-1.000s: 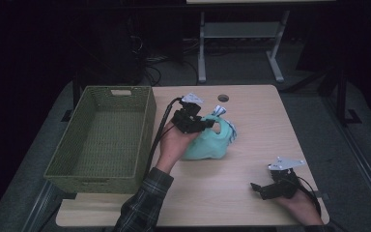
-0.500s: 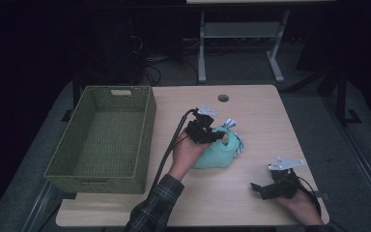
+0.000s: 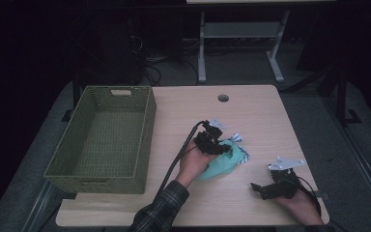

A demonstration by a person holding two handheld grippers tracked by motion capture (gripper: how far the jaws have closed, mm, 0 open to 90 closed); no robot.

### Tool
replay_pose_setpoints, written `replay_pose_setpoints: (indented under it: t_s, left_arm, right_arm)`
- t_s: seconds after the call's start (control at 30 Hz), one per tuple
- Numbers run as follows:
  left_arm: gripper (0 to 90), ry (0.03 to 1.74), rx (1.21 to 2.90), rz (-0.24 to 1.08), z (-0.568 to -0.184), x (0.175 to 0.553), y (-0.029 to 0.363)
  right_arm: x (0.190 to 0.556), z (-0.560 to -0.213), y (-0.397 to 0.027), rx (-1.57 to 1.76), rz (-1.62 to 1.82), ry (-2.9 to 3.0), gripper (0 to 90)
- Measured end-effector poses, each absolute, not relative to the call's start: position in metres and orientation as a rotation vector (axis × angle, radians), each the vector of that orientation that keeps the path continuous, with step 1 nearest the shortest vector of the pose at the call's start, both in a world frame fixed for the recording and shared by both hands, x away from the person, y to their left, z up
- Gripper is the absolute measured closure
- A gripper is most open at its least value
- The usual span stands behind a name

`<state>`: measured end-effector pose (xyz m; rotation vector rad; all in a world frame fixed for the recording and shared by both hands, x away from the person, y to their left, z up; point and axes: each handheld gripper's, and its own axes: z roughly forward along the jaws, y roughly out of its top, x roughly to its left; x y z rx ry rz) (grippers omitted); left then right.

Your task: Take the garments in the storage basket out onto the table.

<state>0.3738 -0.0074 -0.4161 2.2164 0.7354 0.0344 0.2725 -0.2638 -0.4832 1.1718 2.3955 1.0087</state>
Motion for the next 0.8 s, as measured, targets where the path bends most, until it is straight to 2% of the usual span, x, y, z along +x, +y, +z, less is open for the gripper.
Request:
replay_pose_setpoints:
  t_s: [0.2, 0.4, 0.5, 0.63, 0.77, 0.8]
  left_arm:
    - [73.1, 0.729, 2.264, 0.017, -0.429, 0.373, -0.009]
    - [55.8, 0.720, 2.251, 0.026, -0.417, 0.373, -0.001]
    - [50.3, 0.704, 2.235, 0.047, -0.407, 0.371, 0.006]
    - [51.4, 0.698, 2.215, 0.077, -0.392, 0.368, 0.022]
    - [59.7, 0.703, 2.202, 0.112, -0.383, 0.364, 0.036]
    - [65.0, 0.708, 2.191, 0.122, -0.382, 0.363, 0.039]
  right_arm:
    - [0.273, -0.483, -0.264, 1.169, 1.007, 2.396, 0.0]
    - [0.273, -0.483, -0.264, 1.171, 1.009, 2.395, 0.0]
    - [0.272, -0.483, -0.264, 1.171, 1.009, 2.396, 0.0]
    - [0.273, -0.483, -0.264, 1.170, 1.007, 2.396, 0.0]
    - [0.273, -0.483, -0.264, 1.169, 1.007, 2.396, 0.0]
    - [0.273, -0.483, -0.264, 1.170, 1.008, 2.396, 0.0]
